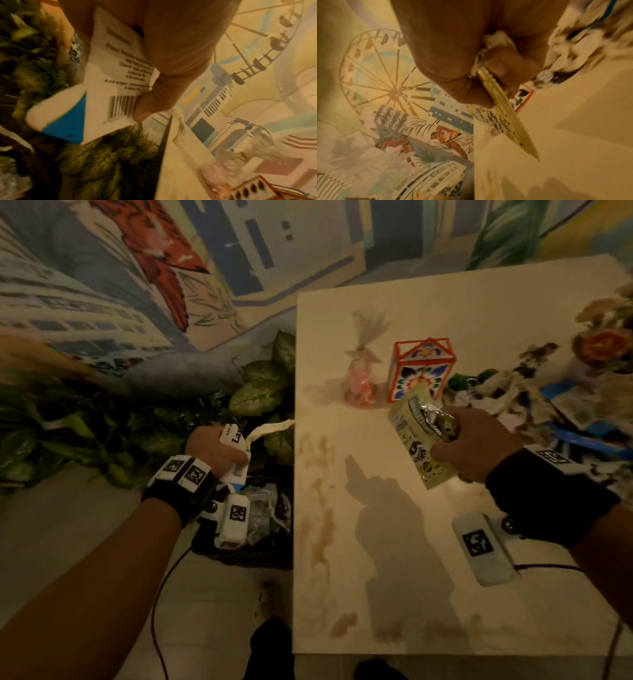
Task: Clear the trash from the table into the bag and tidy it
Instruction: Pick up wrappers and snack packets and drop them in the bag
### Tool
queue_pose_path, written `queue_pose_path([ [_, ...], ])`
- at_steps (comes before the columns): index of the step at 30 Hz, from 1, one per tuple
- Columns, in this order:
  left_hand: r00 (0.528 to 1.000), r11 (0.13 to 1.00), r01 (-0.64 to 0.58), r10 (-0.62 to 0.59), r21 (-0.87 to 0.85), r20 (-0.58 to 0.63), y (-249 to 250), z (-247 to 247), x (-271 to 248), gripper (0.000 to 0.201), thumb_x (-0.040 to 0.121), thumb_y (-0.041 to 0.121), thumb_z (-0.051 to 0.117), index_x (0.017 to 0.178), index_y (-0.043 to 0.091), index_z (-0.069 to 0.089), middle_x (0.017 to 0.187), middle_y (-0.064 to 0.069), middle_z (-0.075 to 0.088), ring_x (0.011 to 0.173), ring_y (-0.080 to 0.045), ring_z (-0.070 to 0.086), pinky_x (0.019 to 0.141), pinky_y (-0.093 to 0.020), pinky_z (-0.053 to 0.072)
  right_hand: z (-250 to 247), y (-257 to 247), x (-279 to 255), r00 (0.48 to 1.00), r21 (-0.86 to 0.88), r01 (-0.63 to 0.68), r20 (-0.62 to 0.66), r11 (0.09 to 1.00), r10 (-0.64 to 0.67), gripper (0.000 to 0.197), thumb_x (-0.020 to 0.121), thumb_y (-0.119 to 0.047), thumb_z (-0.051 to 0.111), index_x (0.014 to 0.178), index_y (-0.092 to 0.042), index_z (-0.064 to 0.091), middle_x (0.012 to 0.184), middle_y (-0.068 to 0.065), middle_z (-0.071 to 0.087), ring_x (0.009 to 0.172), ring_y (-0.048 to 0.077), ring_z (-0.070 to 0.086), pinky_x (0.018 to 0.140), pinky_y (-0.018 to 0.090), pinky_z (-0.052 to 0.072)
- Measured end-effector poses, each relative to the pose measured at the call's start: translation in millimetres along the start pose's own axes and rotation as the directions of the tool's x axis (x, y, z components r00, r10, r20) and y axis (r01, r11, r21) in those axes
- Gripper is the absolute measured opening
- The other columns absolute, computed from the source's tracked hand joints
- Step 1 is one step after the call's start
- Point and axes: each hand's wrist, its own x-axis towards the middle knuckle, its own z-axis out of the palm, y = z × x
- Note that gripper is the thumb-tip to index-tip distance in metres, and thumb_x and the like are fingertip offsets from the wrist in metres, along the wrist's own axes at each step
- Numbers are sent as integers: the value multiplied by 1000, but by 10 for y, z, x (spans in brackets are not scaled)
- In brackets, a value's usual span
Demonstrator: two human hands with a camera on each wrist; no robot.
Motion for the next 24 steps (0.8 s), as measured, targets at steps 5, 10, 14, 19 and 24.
queue_pose_path([
  [5,993,997,70,-69,-9,100,-676,185,358,30,77,34,71,70,15,49,85,-7,57,86,-27,59,66,-29,43,706,-630,236,994,7,66,83,998,-66,29,75,-8,63,104,-14,62,85,10,62,52,14,47,47,20,36],
  [10,977,996,88,-80,-32,195,-1302,485,707,35,77,26,73,64,17,42,89,-9,58,80,-24,54,67,-31,45,1604,-1273,506,974,14,91,209,996,-92,22,74,-10,64,96,-13,62,78,4,56,55,16,46,53,21,37],
  [14,948,994,99,-82,-39,308,-1753,792,975,23,83,20,69,98,6,58,116,-18,60,107,-33,58,86,-36,49,2495,-1600,683,946,-10,37,324,999,-32,31,77,-13,65,108,-14,62,90,1,55,81,20,53,69,26,41],
  [19,926,975,154,-87,-157,368,-2165,1406,1362,37,91,31,56,121,10,52,128,-9,55,117,-27,53,88,-29,42,3646,-1495,930,885,-9,-166,440,986,153,37,77,-11,65,114,-12,58,114,10,61,104,30,58,78,28,46],
  [24,850,927,291,-137,-236,509,-2344,2045,1642,49,82,16,68,126,3,53,130,-14,56,118,-31,54,98,-36,46,4341,-1057,1176,813,-106,-364,449,925,371,53,87,-11,56,138,-15,41,130,13,52,112,37,55,88,37,49],
])
